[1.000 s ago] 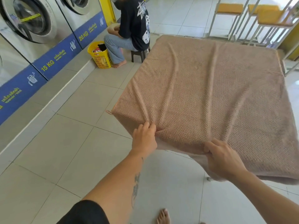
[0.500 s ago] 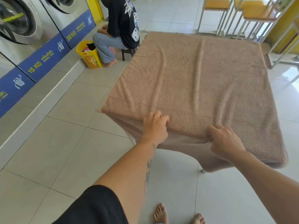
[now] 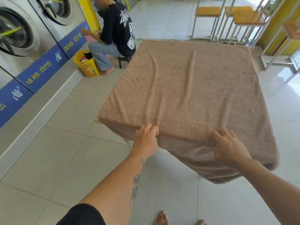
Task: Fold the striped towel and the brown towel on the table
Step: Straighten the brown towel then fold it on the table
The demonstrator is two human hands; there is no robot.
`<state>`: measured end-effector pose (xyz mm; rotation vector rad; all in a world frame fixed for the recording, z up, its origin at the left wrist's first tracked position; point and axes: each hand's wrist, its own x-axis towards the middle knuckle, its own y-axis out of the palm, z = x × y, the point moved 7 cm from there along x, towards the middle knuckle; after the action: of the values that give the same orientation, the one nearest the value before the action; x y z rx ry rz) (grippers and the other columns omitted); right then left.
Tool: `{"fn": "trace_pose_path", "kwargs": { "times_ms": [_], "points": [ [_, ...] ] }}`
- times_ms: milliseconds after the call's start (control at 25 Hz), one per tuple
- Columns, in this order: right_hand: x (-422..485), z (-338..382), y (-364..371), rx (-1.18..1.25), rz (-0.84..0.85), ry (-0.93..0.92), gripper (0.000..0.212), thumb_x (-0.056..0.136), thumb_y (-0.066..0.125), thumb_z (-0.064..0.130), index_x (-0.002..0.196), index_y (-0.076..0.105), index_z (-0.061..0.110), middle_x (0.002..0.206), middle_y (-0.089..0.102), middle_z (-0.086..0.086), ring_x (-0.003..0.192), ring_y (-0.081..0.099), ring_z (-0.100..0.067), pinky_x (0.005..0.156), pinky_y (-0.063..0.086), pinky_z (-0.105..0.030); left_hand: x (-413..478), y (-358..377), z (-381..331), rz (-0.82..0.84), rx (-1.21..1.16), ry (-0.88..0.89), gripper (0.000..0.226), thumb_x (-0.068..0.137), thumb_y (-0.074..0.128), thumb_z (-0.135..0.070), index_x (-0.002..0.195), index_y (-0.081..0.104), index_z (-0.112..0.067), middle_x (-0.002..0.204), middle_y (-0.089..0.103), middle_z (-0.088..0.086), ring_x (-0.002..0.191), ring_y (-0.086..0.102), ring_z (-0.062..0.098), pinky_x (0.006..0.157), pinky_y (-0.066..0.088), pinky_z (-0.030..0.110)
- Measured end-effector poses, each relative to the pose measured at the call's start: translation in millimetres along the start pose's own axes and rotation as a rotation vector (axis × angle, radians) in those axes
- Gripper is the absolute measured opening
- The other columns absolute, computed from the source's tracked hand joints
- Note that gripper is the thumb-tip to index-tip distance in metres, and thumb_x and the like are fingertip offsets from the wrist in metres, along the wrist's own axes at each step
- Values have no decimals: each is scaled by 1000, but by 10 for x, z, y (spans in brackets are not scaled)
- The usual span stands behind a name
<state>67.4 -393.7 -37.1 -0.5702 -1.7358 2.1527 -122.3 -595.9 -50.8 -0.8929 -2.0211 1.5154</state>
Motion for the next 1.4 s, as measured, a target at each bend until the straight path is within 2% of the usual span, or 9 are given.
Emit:
{"fn": "trace_pose_path", "kwargs": {
  "times_ms": [160,360,480,640,760,920,1080,1240,1400],
  "points": [
    [-11,-51,40,-28,34,60,36,81,51,8,114,51,23,110,49,0,104,45,-25,76,40,-31,103,-25,-116,-37,43,0,36,88,64,-21,120,48,-26,111,43,-3,105,41,21,92,40,37],
    [25,-24,60,-11,14,42,27,79,53,3,101,53,19,101,53,1,101,49,-23,73,48,-32,207,49,-231,-45,113,-59,20,87,62,-12,97,53,-27,102,46,-4,96,41,20,87,40,36],
    [-16,-58,9,51,39,19,30,80,53,7,106,53,22,105,51,2,102,48,-22,74,48,-34,197,30,-281,-56,106,-90,20,85,60,-11,98,55,-25,102,47,-3,95,41,21,85,38,34],
    [-147,-365,-150,56,79,-56,42,77,53,12,117,51,26,111,49,2,104,46,-22,82,49,-35,14,-2,-596,-69,-143,-160,19,90,55,-12,101,60,-26,105,48,-7,92,43,15,81,41,34],
    [-272,-846,-230,4,104,-112,39,79,51,10,114,54,26,107,48,3,102,46,-21,75,50,-32,-145,203,-1122,-49,-366,-98,23,88,52,-6,94,64,-24,99,54,-7,90,56,18,82,50,36],
    [-371,-1349,-306,-72,130,-324,38,81,52,13,117,55,24,106,47,5,98,47,-20,71,37,-25,-304,655,-1947,-43,-469,-135,22,91,51,-8,90,66,-25,89,55,-13,81,56,11,73,51,31],
    [-395,-1659,-344,-82,186,-624,61,74,67,15,130,48,25,123,47,2,108,47,-23,85,50,-33,-504,1199,-2836,-58,-562,-315,20,93,52,-10,91,66,-24,91,60,-12,81,56,7,68,43,16],
    [-580,-1867,-264,-244,333,-829,90,63,73,11,142,31,25,147,29,-6,127,35,-29,99,48,-38,-797,1519,-3520,-71,-662,-577,18,93,53,-14,92,66,-26,90,67,-12,86,62,11,78,53,30],
    [-505,-1838,-211,-500,220,-954,88,53,82,20,130,37,23,130,38,-12,109,43,-32,84,48,-40,-860,1562,-3749,-126,-665,-710,15,93,54,-17,93,62,-30,89,66,-15,86,62,7,78,54,27]
  ]
}}
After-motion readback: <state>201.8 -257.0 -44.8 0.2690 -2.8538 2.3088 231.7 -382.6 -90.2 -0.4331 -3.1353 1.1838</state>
